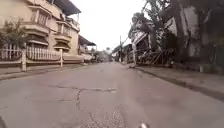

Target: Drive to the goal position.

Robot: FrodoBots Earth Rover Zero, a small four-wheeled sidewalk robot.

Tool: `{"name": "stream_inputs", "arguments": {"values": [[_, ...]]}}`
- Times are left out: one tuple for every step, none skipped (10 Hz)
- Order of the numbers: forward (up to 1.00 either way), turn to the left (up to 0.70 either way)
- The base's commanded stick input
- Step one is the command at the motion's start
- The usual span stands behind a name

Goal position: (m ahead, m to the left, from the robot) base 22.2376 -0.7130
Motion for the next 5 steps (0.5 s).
{"name": "stream_inputs", "arguments": {"values": [[1.0, -0.27], [1.0, -0.27], [1.0, -0.27], [1.0, -0.27], [1.0, -0.27]]}}
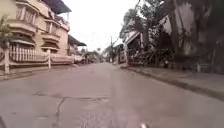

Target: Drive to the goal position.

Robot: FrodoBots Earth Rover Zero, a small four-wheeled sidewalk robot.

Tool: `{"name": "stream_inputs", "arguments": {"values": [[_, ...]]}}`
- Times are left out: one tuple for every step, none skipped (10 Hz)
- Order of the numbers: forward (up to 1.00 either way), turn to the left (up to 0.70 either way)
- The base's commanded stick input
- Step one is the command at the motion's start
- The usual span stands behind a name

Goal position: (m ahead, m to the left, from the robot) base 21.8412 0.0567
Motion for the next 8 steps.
{"name": "stream_inputs", "arguments": {"values": [[1.0, -0.04], [1.0, 0.0], [1.0, 0.0], [1.0, 0.0], [1.0, 0.0], [1.0, 0.0], [1.0, 0.0], [1.0, 0.0]]}}
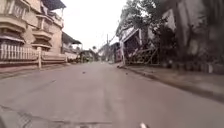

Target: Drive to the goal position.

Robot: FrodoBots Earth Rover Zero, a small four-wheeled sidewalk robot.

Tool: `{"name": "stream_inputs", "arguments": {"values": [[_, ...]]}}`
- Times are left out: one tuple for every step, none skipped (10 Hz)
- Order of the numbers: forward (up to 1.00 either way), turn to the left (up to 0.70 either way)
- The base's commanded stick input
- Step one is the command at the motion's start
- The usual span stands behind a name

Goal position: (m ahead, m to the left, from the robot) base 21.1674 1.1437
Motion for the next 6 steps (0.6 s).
{"name": "stream_inputs", "arguments": {"values": [[1.0, 0.0], [1.0, 0.0], [1.0, 0.0], [1.0, 0.0], [1.0, 0.0], [1.0, 0.0]]}}
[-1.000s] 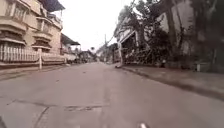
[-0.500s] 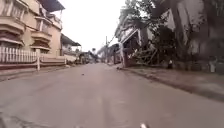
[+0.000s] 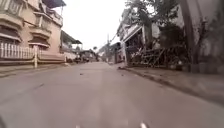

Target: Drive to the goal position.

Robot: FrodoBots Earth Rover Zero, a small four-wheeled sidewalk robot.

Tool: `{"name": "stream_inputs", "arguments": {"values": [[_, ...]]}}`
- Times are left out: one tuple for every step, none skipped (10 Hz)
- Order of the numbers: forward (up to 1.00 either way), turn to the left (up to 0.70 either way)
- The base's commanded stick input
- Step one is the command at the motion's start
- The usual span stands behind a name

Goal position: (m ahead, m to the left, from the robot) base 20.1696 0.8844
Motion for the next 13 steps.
{"name": "stream_inputs", "arguments": {"values": [[1.0, 0.0], [1.0, 0.0], [1.0, 0.0], [1.0, 0.0], [1.0, 0.0], [1.0, 0.0], [1.0, 0.0], [1.0, 0.0], [1.0, 0.0], [1.0, 0.0], [1.0, 0.0], [1.0, 0.0], [1.0, 0.0]]}}
